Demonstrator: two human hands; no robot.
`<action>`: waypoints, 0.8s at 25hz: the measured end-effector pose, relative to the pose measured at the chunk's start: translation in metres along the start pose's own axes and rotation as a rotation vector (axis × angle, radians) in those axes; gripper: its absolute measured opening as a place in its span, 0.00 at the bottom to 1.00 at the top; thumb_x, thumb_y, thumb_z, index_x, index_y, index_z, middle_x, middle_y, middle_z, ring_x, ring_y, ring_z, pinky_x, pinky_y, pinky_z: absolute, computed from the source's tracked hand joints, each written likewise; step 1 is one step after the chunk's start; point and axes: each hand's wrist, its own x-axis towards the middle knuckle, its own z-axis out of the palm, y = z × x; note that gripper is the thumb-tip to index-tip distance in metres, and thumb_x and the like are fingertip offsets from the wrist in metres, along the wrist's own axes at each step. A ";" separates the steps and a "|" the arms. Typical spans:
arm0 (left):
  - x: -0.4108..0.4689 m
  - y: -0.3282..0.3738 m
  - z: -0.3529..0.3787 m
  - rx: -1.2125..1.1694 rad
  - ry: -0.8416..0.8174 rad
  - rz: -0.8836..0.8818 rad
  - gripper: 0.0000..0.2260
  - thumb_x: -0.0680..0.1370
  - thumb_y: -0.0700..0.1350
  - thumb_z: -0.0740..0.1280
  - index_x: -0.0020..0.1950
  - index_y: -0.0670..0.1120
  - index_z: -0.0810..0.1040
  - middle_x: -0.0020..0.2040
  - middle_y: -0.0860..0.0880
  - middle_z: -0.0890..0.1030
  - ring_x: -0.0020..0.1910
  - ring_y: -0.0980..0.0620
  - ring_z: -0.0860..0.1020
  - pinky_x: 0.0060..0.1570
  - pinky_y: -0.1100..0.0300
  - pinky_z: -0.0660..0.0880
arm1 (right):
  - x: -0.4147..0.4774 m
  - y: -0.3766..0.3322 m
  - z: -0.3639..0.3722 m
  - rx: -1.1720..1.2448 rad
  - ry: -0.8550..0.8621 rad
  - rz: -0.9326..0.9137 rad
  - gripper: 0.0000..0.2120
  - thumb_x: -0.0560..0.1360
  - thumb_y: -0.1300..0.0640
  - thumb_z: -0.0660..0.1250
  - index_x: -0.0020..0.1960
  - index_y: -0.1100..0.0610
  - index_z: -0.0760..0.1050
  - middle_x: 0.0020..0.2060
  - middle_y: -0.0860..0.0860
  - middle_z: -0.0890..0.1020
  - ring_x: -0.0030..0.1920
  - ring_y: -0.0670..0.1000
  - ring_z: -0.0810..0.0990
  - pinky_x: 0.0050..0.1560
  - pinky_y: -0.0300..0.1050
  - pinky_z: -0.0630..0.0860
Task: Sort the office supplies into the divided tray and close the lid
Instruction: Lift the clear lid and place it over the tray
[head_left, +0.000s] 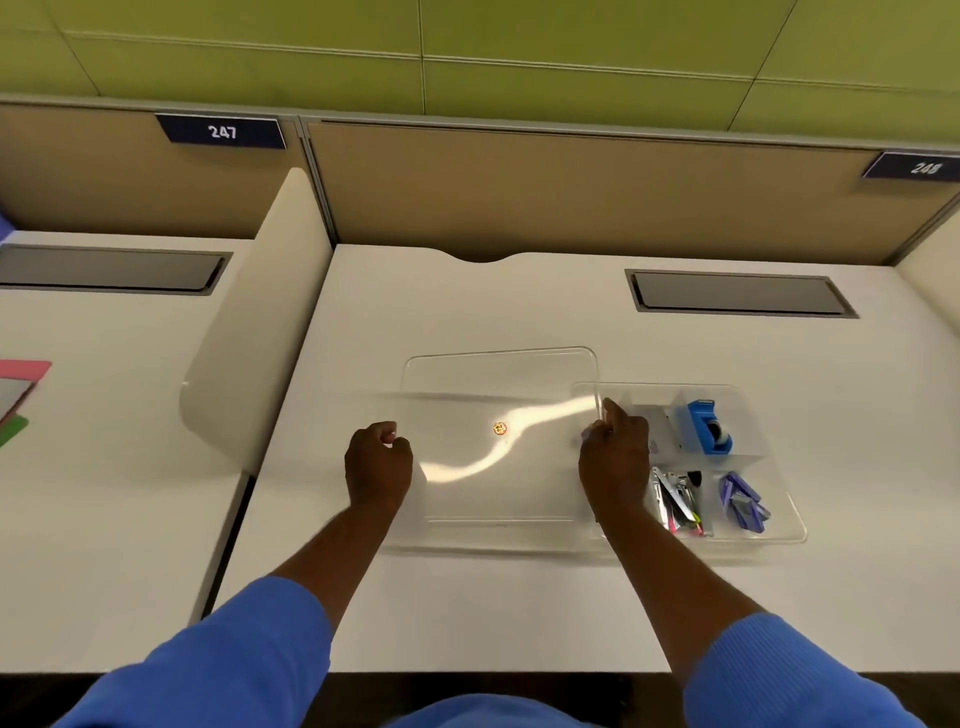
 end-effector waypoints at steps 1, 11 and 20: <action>-0.006 0.007 0.010 -0.009 -0.004 -0.007 0.13 0.76 0.37 0.65 0.59 0.41 0.81 0.55 0.44 0.81 0.58 0.45 0.78 0.55 0.63 0.66 | 0.007 0.007 -0.011 -0.005 0.003 -0.002 0.17 0.81 0.60 0.58 0.67 0.54 0.75 0.59 0.55 0.74 0.58 0.57 0.78 0.60 0.53 0.76; -0.101 0.082 0.117 -0.005 0.021 0.038 0.12 0.77 0.37 0.66 0.59 0.41 0.82 0.55 0.44 0.81 0.58 0.45 0.78 0.56 0.64 0.66 | 0.079 0.110 -0.120 -0.132 0.003 -0.037 0.17 0.80 0.60 0.60 0.68 0.54 0.74 0.56 0.57 0.77 0.55 0.62 0.78 0.62 0.58 0.71; -0.154 0.110 0.170 -0.060 -0.044 -0.041 0.13 0.76 0.37 0.68 0.61 0.43 0.82 0.59 0.46 0.82 0.62 0.48 0.78 0.62 0.63 0.69 | 0.116 0.170 -0.169 -0.197 -0.017 -0.051 0.18 0.80 0.61 0.60 0.68 0.54 0.75 0.59 0.58 0.77 0.59 0.61 0.78 0.63 0.58 0.70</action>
